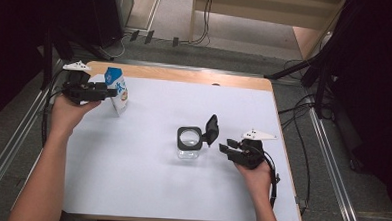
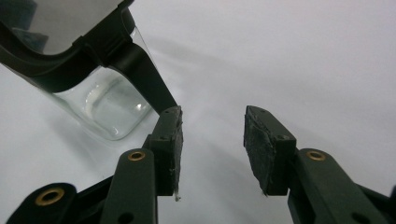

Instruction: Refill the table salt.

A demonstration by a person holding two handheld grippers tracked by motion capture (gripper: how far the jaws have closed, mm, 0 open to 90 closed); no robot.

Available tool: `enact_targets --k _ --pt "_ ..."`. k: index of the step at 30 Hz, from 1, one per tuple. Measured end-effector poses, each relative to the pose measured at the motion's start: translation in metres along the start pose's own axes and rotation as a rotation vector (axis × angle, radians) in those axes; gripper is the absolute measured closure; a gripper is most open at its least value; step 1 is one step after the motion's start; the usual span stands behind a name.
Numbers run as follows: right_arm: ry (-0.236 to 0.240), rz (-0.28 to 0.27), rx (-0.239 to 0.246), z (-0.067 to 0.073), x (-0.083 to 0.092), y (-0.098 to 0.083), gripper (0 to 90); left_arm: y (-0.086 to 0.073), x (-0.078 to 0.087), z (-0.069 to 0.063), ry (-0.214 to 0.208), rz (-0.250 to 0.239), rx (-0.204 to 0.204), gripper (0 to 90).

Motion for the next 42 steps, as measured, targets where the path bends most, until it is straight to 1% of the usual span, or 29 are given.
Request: enact_targets --k 1,2,3,4,7,8,9,11,12,13,15,18,19,21,24,26,27,30,33,34,37,40,41,42 --pt "-0.002 0.0 0.0 0.0 0.0 -0.001 58.2 0.001 -0.002 0.0 -0.001 -0.003 0.012 48.1" --pt "-0.004 0.002 -0.007 0.0 0.001 -0.002 58.2 0.002 -0.005 0.002 0.002 -0.015 0.006 48.7" --pt "-0.006 0.001 -0.004 0.0 0.001 -0.002 58.1 0.002 -0.007 0.003 0.003 -0.023 0.016 49.9" --pt "-0.007 -0.001 -0.005 0.0 0.002 -0.003 58.1 0.002 -0.01 0.004 0.003 -0.024 0.037 50.7" --pt "-0.013 0.003 -0.013 0.001 0.004 -0.006 58.0 0.0 -0.017 0.009 0.015 -0.028 0.049 53.1" --pt "-0.012 0.002 -0.009 0.001 0.004 -0.007 57.9 0.0 -0.02 0.009 0.008 -0.032 0.06 53.2" --pt "-0.017 0.002 -0.014 0.001 0.004 -0.008 57.5 -0.001 -0.021 0.01 0.008 -0.038 0.066 53.4" --pt "-0.021 0.002 -0.014 0.001 0.005 -0.009 57.0 0.0 -0.023 0.01 0.017 -0.049 0.063 55.0" --pt "-0.022 0.001 -0.014 0.001 0.005 -0.009 56.8 0.0 -0.022 0.01 0.024 -0.054 0.055 57.2" --pt "-0.023 0.002 -0.016 0.001 0.006 -0.01 56.8 0.0 -0.022 0.01 0.023 -0.055 0.046 60.6" --pt "-0.024 0.004 -0.02 0.001 0.006 -0.01 56.7 0.0 -0.021 0.009 0.024 -0.056 0.029 73.1" --pt "-0.023 0.002 -0.015 0.001 0.005 -0.011 56.4 -0.002 -0.021 0.01 0.015 -0.042 0.032 82.1" --pt "-0.022 0.003 -0.021 0.002 0.005 -0.011 56.1 -0.002 -0.021 0.01 0.011 -0.038 0.036 83.2" --pt "-0.022 0.004 -0.016 0.002 0.004 -0.01 55.2 -0.003 -0.02 0.011 0.006 -0.035 0.046 86.7" --pt "-0.017 0.002 -0.021 0.003 0.001 -0.01 54.3 -0.003 -0.018 0.011 0.02 -0.036 0.021 89.3" --pt "-0.014 0.0 -0.013 0.003 0.0 -0.009 53.9 -0.003 -0.017 0.01 0.017 -0.033 0.014 90.0" --pt "-0.014 0.002 -0.014 0.003 0.0 -0.009 53.9 -0.003 -0.017 0.01 0.005 -0.028 0.015 90.0" --pt "-0.012 0.003 -0.014 0.003 -0.001 -0.009 53.9 -0.002 -0.015 0.008 -0.009 -0.028 0.028 90.0" --pt "-0.008 -0.003 -0.015 0.004 0.0 -0.009 53.8 -0.001 -0.012 0.006 -0.044 -0.03 0.043 90.0" --pt "-0.007 -0.003 -0.015 0.004 0.0 -0.009 53.7 0.0 -0.01 0.005 -0.062 -0.034 0.048 90.0" --pt "-0.007 -0.011 -0.011 0.005 0.002 -0.008 53.7 0.003 -0.003 0.0 -0.084 -0.042 0.035 90.0" --pt "0.004 -0.024 -0.014 0.009 0.005 -0.006 53.7 0.007 0.004 -0.005 -0.096 -0.053 0.026 90.0" --pt "0.008 -0.026 -0.007 0.01 0.006 -0.005 53.6 0.008 0.008 -0.007 -0.11 -0.058 0.032 90.0" --pt "0.004 -0.031 -0.006 0.014 0.009 -0.004 53.3 0.009 0.011 -0.007 -0.121 -0.062 0.026 90.0"
Point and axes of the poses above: each handheld gripper's, and its own axes: x roughly backward along the jaws, y roughly out of its top, z roughly to its left, the point moved 4 cm from there along -x, roughly forward along the jaws, and after that the axes turned 12 degrees about y, right-handed, at the moved point
